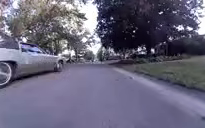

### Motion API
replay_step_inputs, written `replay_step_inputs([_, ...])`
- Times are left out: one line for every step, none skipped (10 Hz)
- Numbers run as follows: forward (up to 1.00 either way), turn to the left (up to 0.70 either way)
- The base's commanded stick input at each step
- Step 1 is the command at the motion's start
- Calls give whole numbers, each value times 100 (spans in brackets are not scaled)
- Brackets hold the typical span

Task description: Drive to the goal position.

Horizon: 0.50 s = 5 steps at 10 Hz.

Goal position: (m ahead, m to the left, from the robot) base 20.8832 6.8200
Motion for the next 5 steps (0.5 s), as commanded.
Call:
replay_step_inputs([100,2])
replay_step_inputs([100,0])
replay_step_inputs([100,0])
replay_step_inputs([100,0])
replay_step_inputs([100,0])
